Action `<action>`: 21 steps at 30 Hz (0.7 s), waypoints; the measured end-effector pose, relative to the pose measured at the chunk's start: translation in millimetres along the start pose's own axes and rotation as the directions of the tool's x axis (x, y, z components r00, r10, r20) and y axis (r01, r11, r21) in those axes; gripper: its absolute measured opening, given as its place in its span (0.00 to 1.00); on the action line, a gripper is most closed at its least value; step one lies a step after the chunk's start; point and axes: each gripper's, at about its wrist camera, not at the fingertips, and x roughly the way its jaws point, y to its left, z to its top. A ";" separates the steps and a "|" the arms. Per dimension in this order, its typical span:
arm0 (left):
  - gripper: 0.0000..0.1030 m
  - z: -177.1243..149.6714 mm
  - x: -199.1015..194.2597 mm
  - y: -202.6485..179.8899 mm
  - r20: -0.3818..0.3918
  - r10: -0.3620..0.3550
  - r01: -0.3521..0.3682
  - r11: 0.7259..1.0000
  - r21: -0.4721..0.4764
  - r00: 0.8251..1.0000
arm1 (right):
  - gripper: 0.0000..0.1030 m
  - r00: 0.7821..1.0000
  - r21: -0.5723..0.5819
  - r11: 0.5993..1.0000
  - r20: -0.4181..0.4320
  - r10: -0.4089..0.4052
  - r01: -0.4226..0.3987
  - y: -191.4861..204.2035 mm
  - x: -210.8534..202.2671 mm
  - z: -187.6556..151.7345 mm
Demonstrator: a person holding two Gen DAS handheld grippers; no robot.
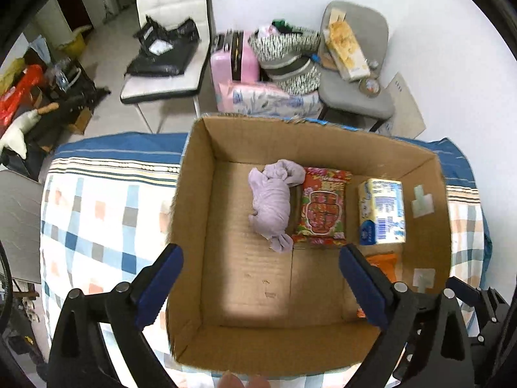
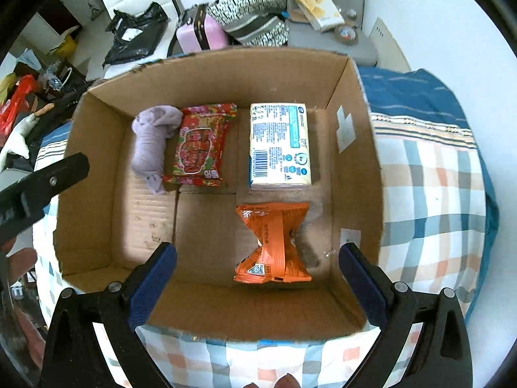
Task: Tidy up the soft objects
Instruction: 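Carry the cloth and orange bag into the box and release both, then grasp the green snack bag with right tool while left tool grasps the blue packet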
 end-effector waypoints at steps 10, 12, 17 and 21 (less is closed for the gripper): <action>0.97 -52.8 -74.5 -6.2 0.160 0.047 -0.053 0.998 0.033 0.986 | 0.99 0.993 -0.019 1.000 0.122 -0.003 0.006 9.8 -57.8 -48.1; 0.97 -62.8 -84.5 -7.2 0.171 0.050 -0.056 0.998 0.033 0.984 | 0.99 0.990 -0.021 1.000 0.140 -0.001 0.004 11.0 -68.7 -57.1; 0.97 -85.5 -99.2 -10.1 0.167 0.038 -0.043 0.999 0.026 0.985 | 0.99 0.984 -0.018 1.000 0.175 0.022 -0.019 10.8 -92.4 -80.8; 0.97 -108.3 -91.5 -3.9 0.112 0.022 -0.018 0.999 -0.033 0.993 | 0.99 0.980 0.019 0.998 0.189 0.057 -0.062 -3.3 -93.6 -98.8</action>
